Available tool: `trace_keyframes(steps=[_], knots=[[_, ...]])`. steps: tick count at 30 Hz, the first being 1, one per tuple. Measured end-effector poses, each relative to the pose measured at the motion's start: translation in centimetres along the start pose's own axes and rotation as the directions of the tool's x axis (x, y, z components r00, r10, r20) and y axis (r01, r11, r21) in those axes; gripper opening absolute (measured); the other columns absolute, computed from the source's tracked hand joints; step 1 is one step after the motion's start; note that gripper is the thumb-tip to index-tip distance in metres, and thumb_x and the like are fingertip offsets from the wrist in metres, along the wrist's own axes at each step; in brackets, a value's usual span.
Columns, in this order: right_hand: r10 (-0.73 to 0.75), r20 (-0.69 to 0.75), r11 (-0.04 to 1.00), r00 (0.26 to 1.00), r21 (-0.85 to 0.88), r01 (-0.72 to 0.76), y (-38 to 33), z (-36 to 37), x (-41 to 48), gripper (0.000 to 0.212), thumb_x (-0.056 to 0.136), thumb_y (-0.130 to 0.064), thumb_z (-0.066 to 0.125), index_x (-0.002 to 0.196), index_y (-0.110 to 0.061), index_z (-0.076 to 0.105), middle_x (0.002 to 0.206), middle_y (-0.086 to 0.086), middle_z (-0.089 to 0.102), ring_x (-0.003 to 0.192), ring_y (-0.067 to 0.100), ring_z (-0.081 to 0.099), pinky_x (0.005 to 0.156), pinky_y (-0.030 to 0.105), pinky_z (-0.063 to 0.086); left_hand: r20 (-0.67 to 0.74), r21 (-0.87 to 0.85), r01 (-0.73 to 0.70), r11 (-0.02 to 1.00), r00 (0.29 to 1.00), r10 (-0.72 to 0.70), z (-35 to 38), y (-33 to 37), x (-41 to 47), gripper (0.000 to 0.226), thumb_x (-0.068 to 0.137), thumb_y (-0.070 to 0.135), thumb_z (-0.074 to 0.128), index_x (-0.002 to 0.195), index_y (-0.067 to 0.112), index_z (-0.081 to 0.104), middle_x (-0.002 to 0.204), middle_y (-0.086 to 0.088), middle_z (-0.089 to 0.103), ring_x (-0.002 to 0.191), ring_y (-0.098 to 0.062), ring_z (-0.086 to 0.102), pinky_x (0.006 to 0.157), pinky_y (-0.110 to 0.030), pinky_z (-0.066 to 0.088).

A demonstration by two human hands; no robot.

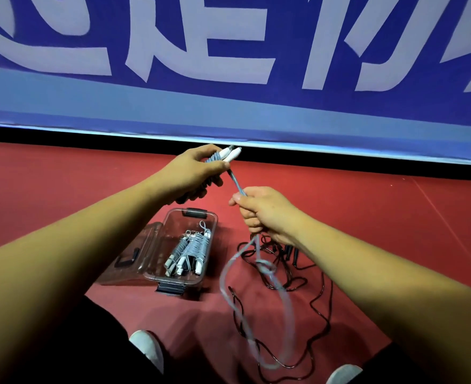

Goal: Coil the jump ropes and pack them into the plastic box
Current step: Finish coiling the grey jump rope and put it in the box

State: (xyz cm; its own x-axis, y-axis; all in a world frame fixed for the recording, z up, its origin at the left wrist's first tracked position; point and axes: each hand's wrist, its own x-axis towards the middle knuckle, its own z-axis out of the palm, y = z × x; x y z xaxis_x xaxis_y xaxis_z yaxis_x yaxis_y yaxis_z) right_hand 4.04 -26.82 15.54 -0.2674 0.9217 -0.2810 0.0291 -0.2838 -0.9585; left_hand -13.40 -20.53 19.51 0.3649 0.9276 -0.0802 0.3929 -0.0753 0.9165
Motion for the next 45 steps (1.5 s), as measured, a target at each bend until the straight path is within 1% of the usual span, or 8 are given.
trace_keyframes(steps=[4, 8, 11, 15, 20, 25, 33, 45], knots=[[0.022, 0.009, 0.956, 1.000, -0.291, -0.018, -0.6, -0.4, -0.2, 0.016, 0.102, -0.019, 0.045, 0.097, -0.008, 0.056, 0.055, -0.001, 0.035, 0.042, 0.010, 0.027, 0.042, 0.021, 0.022, -0.025, 0.384, -0.037, 0.923, 0.998, 0.050, -0.5, -1.1, 0.6, 0.013, 0.092, 0.031, 0.067, 0.105, 0.031, 0.063, 0.071, 0.002, 0.061, 0.047, -0.018, 0.049, 0.039, -0.019, 0.032], [-0.080, 0.037, 0.778, 0.996, -0.622, 0.086, -1.8, -0.3, -0.9, 0.020, 0.095, -0.021, 0.059, 0.099, -0.003, 0.066, 0.062, 0.004, 0.040, 0.048, 0.013, 0.033, 0.045, 0.023, 0.029, -0.048, 0.768, -0.031, 0.640, 0.993, 0.105, -0.2, -1.8, 0.8, 0.028, 0.088, 0.038, 0.066, 0.113, 0.029, 0.059, 0.098, -0.004, 0.068, 0.078, -0.027, 0.060, 0.063, -0.032, 0.043], [-0.199, 0.076, 0.607, 0.977, -0.773, 0.183, -2.9, -0.7, -1.0, 0.024, 0.092, -0.022, 0.061, 0.090, 0.000, 0.069, 0.057, -0.002, 0.037, 0.045, 0.007, 0.026, 0.042, 0.020, 0.021, 0.030, 0.877, -0.076, 0.475, 0.994, 0.104, 0.6, -1.9, 0.4, 0.029, 0.089, 0.040, 0.060, 0.117, 0.034, 0.056, 0.104, -0.005, 0.068, 0.091, -0.033, 0.063, 0.066, -0.034, 0.043], [-0.343, 0.027, 0.528, 0.939, -0.821, 0.216, -3.6, -2.0, -0.8, 0.021, 0.094, -0.023, 0.059, 0.083, -0.011, 0.072, 0.062, -0.005, 0.055, 0.058, 0.010, 0.046, 0.053, 0.022, 0.033, 0.235, 0.896, -0.241, 0.373, 0.970, 0.061, 1.9, -0.9, -0.5, 0.033, 0.084, 0.047, 0.060, 0.114, 0.035, 0.057, 0.083, 0.005, 0.062, 0.087, -0.027, 0.064, 0.065, -0.033, 0.047], [-0.412, -0.012, 0.561, 0.911, -0.792, 0.243, -3.8, -3.8, -0.6, 0.021, 0.094, -0.022, 0.058, 0.080, -0.013, 0.071, 0.071, 0.000, 0.067, 0.064, 0.016, 0.056, 0.061, 0.027, 0.042, 0.284, 0.751, -0.272, 0.602, 0.956, 0.077, 3.8, 0.5, -1.6, 0.046, 0.074, 0.075, 0.063, 0.070, 0.030, 0.053, 0.050, 0.008, 0.045, 0.048, -0.007, 0.043, 0.053, -0.030, 0.033], [-0.267, -0.097, 0.805, 0.959, -0.570, 0.166, -3.6, -5.3, -0.9, 0.034, 0.098, -0.026, 0.054, 0.067, -0.013, 0.059, 0.048, 0.004, 0.037, 0.040, 0.015, 0.027, 0.043, 0.023, 0.021, 0.296, 0.150, -0.223, 0.963, 0.940, 0.171, 3.5, 1.4, -2.2, 0.019, 0.090, 0.038, 0.070, 0.103, 0.025, 0.065, 0.061, 0.001, 0.056, 0.049, -0.018, 0.043, 0.046, -0.026, 0.034], [-0.089, 0.085, 0.977, 0.992, -0.188, 0.103, -2.6, -3.9, -0.5, 0.037, 0.104, -0.027, 0.042, 0.074, -0.006, 0.049, 0.046, -0.007, 0.030, 0.041, 0.006, 0.023, 0.041, 0.015, 0.022, -0.013, -0.304, -0.069, 0.950, 0.998, 0.068, 2.1, 2.4, -1.6, 0.024, 0.097, 0.030, 0.060, 0.121, 0.028, 0.064, 0.076, -0.012, 0.055, 0.049, -0.021, 0.044, 0.040, -0.018, 0.033], [-0.162, -0.019, 0.856, 0.987, -0.500, 0.131, -2.1, -2.8, -0.4, 0.035, 0.103, -0.026, 0.045, 0.073, -0.012, 0.054, 0.054, -0.004, 0.047, 0.044, 0.011, 0.050, 0.050, 0.018, 0.042, -0.222, -0.360, -0.028, 0.933, 0.973, -0.057, -0.4, 1.3, 0.3, 0.018, 0.091, 0.041, 0.067, 0.086, 0.025, 0.062, 0.071, -0.005, 0.060, 0.047, -0.021, 0.048, 0.051, -0.028, 0.039]])
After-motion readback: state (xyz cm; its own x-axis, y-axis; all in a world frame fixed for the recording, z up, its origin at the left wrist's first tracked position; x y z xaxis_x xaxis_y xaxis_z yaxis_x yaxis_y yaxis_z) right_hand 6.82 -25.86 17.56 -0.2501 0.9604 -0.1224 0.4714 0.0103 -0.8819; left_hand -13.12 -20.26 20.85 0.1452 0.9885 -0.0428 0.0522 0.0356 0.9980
